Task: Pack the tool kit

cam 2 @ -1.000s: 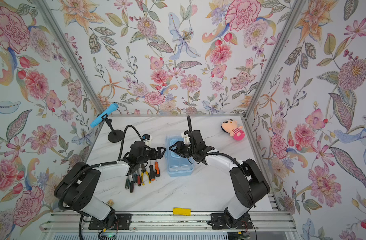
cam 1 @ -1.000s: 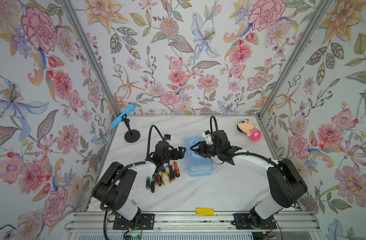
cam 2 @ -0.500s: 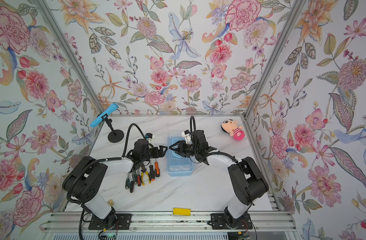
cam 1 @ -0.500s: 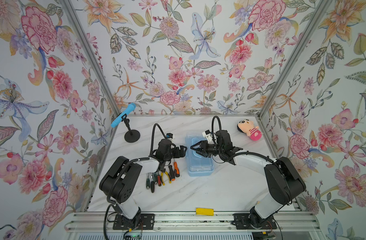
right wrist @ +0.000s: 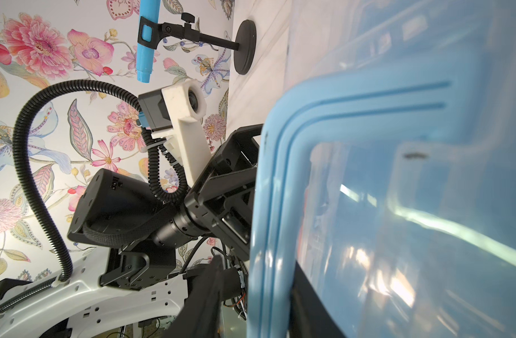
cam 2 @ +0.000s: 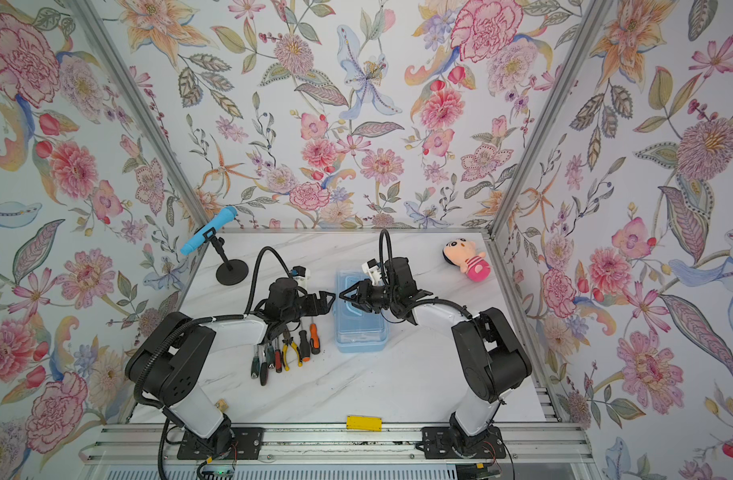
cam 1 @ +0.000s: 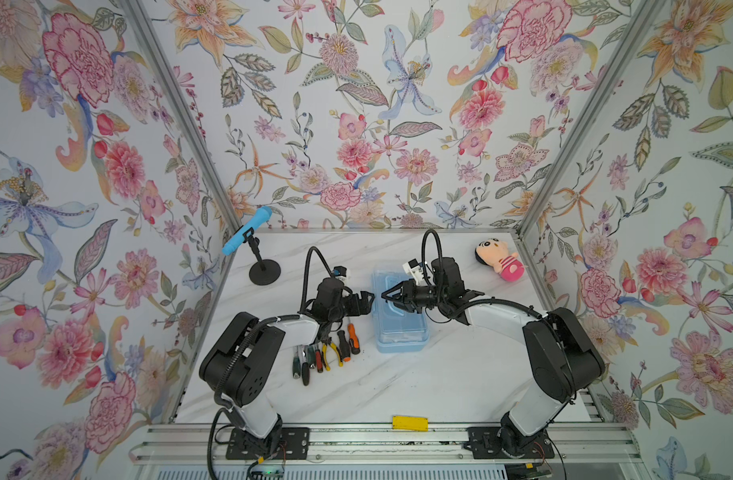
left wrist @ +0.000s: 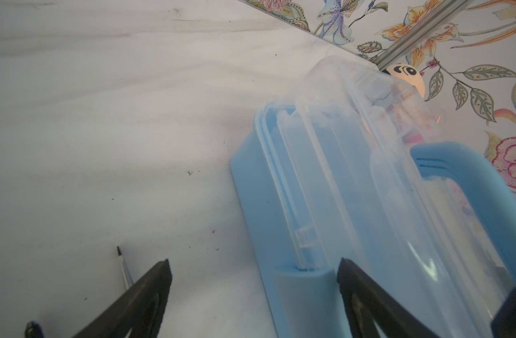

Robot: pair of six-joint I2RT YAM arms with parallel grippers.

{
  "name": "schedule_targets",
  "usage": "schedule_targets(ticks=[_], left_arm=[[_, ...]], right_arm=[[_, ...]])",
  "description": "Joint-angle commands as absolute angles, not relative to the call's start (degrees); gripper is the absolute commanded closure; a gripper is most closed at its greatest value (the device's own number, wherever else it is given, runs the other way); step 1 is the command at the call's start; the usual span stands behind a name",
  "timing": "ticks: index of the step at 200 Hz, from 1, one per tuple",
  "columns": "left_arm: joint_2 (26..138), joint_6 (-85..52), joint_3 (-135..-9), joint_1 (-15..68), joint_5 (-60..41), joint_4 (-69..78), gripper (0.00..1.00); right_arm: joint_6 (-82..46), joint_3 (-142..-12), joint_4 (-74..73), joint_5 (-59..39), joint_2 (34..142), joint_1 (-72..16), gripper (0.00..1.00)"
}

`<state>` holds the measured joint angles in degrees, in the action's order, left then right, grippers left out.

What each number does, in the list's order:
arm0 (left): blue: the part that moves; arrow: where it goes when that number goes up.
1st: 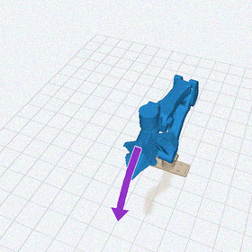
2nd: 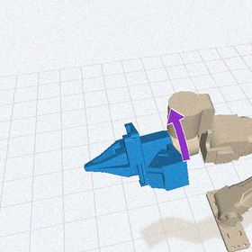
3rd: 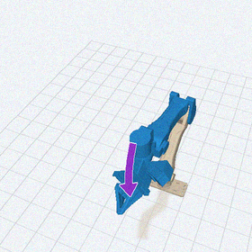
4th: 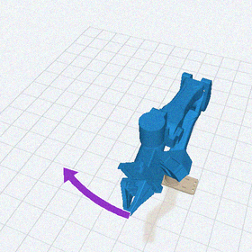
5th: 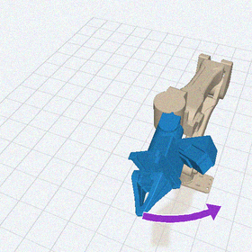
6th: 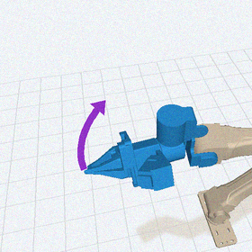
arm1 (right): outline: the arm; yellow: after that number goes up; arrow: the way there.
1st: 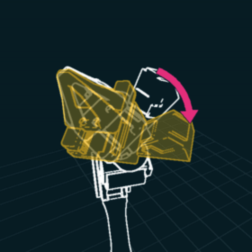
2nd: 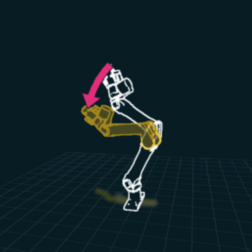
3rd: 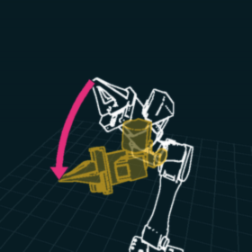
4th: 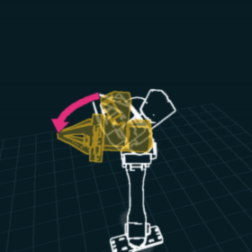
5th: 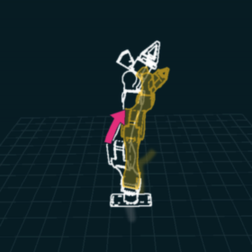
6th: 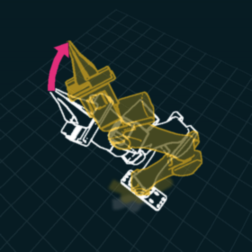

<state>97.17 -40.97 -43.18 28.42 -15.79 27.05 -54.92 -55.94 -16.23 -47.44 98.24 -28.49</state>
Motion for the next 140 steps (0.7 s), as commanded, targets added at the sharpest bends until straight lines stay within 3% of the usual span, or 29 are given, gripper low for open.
schedule_targets(ticks=[1,18,37,66,116,140], left_arm=[[97.38,-39.86,-44.33,30.85,-19.16,28.37,0.08],[97.12,-39.86,-44.23,30.89,-19.07,28.38,0.08],[96.64,-39.86,-44.20,30.85,-19.23,28.14,0.08],[94.97,-40.25,-44.20,30.80,-19.97,27.23,0.07],[90.26,-42.06,-46.25,30.78,-22.64,25.81,0.06],[90.00,-45.35,-47.02,30.68,-26.62,27.55,0.03]], right_arm=[[-52.38,-54.72,-19.25,-49.99,103.56,-29.81,0.69],[-52.82,-54.89,-20.46,-50.42,104.27,-29.81,0.72],[-53.10,-54.44,-21.74,-51.58,104.80,-29.64,1.00],[-57.16,-50.73,-32.12,-55.42,104.83,-28.40,1.00],[-88.79,-42.34,-88.75,-63.06,112.59,-21.23,1.00],[-89.43,-41.26,-90.89,-64.69,113.60,-19.25,1.00]])
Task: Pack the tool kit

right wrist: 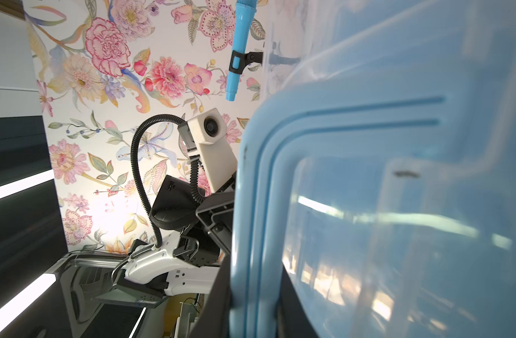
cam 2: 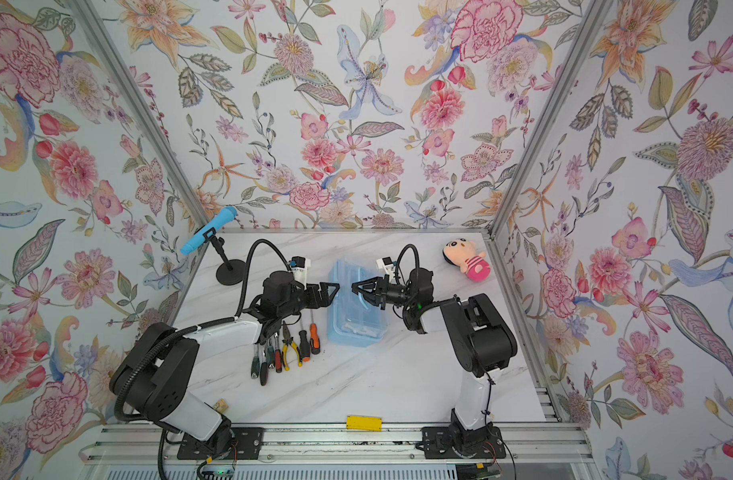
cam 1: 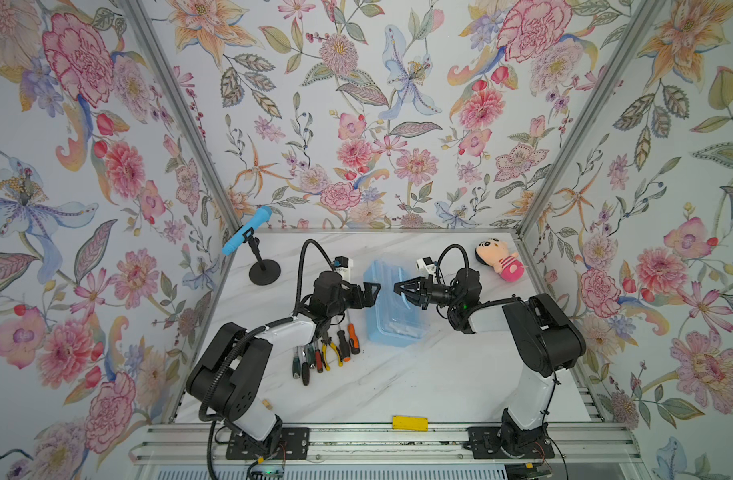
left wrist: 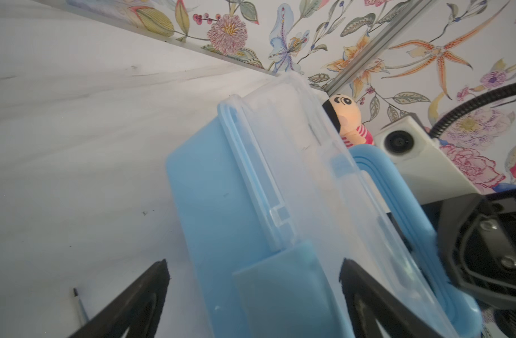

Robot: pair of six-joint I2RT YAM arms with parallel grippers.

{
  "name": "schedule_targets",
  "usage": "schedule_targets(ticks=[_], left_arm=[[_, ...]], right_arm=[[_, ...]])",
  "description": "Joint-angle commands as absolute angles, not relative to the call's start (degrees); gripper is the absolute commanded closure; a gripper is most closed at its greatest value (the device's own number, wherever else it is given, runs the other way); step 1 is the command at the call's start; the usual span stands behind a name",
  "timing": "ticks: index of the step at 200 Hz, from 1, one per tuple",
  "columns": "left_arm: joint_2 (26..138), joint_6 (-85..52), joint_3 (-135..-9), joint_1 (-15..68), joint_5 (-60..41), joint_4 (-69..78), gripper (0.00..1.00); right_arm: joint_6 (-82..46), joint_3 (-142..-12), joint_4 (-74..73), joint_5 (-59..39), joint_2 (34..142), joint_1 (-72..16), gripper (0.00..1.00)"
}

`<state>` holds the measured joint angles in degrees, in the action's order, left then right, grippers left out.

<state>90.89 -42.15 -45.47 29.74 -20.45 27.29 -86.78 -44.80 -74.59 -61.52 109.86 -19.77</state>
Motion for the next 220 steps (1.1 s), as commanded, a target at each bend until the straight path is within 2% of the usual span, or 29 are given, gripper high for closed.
schedule_targets(ticks=[1,71,153,220], left_arm=[[90.00,-45.57,-47.02,30.68,-26.80,27.66,0.03],[88.48,-55.19,-43.80,29.64,-35.23,39.09,0.04],[85.48,-51.49,-40.58,29.50,-32.23,30.54,0.05],[92.66,-59.32,-40.28,29.58,-40.34,44.86,0.09]], right_arm=[[-89.36,-41.24,-90.88,-64.78,113.58,-19.25,1.00],[-88.47,-39.92,-90.79,-66.01,113.94,-17.12,1.00],[-87.86,-38.85,-90.92,-66.25,114.54,-16.61,1.00],[-87.76,-39.30,-90.94,-66.46,115.74,-16.70,1.00]])
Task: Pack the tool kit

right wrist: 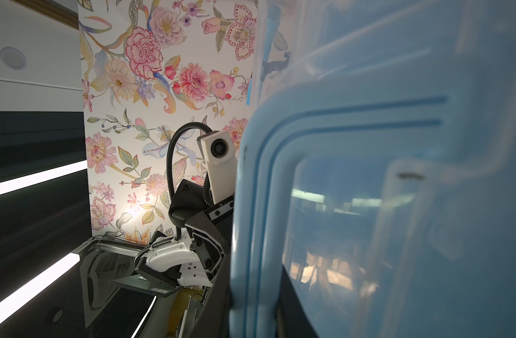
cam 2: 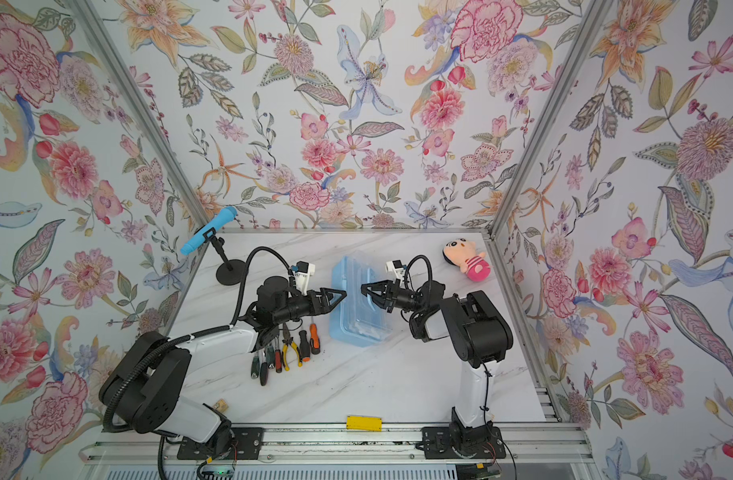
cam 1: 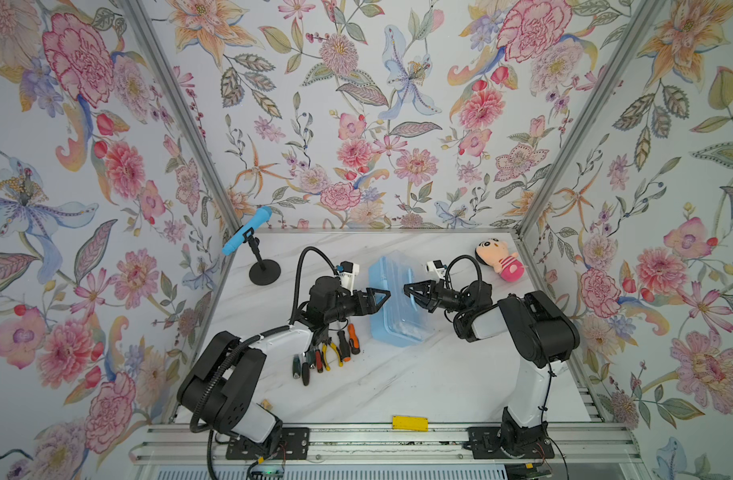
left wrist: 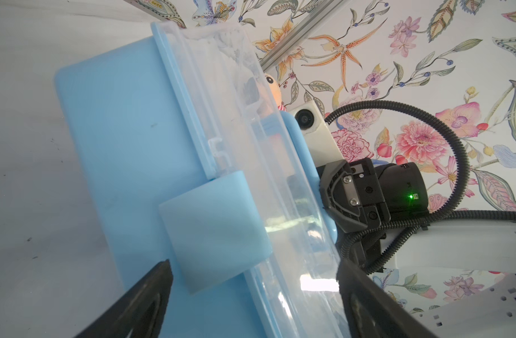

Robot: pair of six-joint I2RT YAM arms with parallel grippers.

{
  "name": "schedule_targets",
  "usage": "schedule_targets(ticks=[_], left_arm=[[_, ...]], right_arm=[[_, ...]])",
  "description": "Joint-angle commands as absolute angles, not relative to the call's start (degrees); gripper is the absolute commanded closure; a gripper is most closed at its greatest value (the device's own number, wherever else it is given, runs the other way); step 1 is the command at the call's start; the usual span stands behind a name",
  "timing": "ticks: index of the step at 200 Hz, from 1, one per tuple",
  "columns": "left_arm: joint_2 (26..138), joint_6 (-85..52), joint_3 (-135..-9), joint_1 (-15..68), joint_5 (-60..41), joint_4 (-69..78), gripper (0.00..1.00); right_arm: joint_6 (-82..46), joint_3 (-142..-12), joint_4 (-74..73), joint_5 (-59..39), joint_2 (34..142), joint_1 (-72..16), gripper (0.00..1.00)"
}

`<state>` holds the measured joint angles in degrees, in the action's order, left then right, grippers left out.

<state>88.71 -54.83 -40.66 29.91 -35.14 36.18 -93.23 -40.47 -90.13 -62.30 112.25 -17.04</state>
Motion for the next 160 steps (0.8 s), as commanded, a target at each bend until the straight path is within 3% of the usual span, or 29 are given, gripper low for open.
schedule_targets(ticks=[1,92,126,160], left_arm=[[92.82,-59.68,-40.27,29.60,-40.56,45.28,0.09],[108.06,-101.00,-40.17,28.29,-52.47,102.49,0.14],[108.15,-103.04,-42.10,26.82,-53.92,102.83,0.13],[106.21,-105.03,-44.57,26.86,-54.48,102.83,0.13]], right_arm=[[-87.74,-39.29,-90.91,-66.45,115.75,-16.70,1.00],[-79.56,-39.79,-80.50,-66.54,114.97,-16.07,1.00],[-71.01,-40.26,-68.44,-65.97,112.80,-16.04,1.00],[-55.70,-42.64,-45.50,-63.93,108.91,-16.11,1.00]])
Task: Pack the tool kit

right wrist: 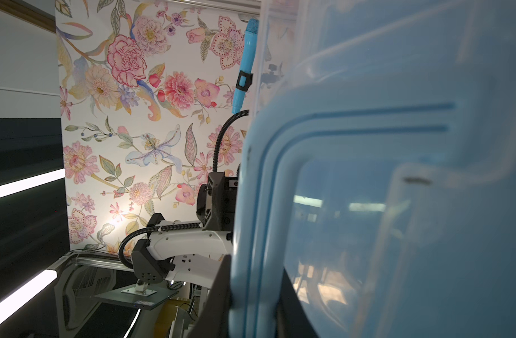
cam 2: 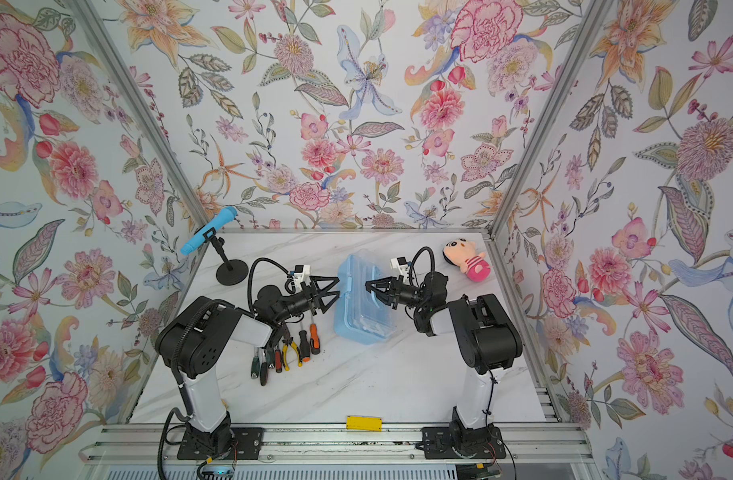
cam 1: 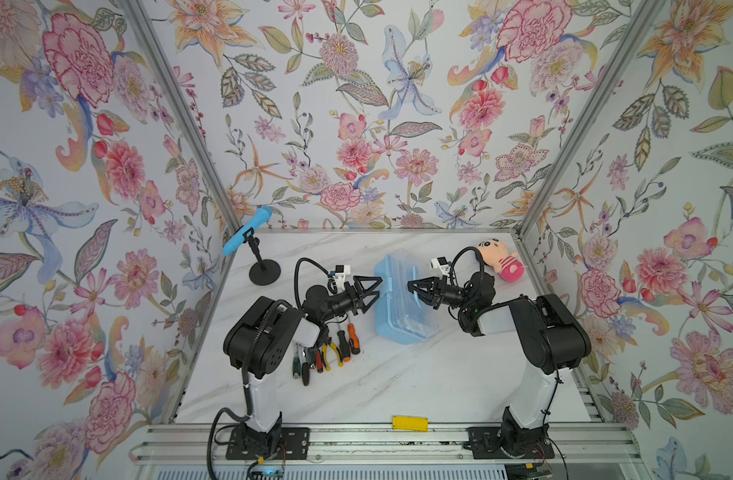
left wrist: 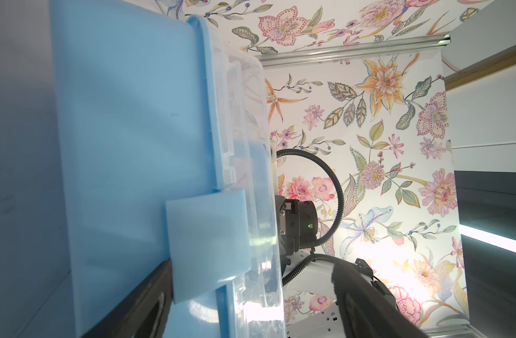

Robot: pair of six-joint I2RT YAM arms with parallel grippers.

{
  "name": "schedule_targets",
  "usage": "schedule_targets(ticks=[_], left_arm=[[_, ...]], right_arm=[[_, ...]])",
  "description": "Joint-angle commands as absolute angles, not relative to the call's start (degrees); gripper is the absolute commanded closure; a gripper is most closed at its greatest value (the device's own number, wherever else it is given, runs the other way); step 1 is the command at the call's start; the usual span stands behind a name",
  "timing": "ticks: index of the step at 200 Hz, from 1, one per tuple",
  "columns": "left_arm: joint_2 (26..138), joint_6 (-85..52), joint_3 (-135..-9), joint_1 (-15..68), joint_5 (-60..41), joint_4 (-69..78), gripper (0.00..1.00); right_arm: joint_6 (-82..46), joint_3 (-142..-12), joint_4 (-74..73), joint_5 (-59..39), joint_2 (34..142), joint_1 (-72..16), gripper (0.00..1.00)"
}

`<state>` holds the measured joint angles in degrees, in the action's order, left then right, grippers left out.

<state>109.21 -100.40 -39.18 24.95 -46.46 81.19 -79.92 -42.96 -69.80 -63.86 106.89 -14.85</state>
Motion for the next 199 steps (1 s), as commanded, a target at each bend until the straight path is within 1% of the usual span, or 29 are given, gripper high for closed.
schedule_targets(ticks=[1,23,58,71,93,132,199], left_arm=[[106.15,-105.08,-44.61,26.83,-54.49,102.83,0.13],[104.41,-106.68,-45.50,26.76,-54.37,102.79,0.13],[102.49,-107.59,-46.16,26.51,-54.36,102.83,0.14],[101.68,-107.58,-46.23,26.46,-54.40,102.79,0.14],[101.15,-106.91,-45.97,26.47,-54.33,102.74,0.14],[102.13,-105.76,-45.95,26.48,-54.47,102.79,0.16],[102.29,-105.78,-50.02,25.33,-55.11,102.64,0.18]], right_arm=[[-55.40,-42.72,-44.90,-63.87,108.86,-16.14,1.00],[-49.70,-44.24,-35.60,-62.30,107.85,-16.23,1.00],[-48.34,-45.11,-33.08,-61.63,109.77,-16.26,1.00],[-49.68,-45.02,-34.83,-61.86,111.45,-16.09,1.00],[-57.68,-44.86,-46.17,-63.82,115.66,-15.40,1.00],[-66.11,-46.14,-57.50,-64.73,121.71,-14.78,1.00],[-63.86,-46.33,-53.40,-62.68,123.15,-13.61,1.00]])
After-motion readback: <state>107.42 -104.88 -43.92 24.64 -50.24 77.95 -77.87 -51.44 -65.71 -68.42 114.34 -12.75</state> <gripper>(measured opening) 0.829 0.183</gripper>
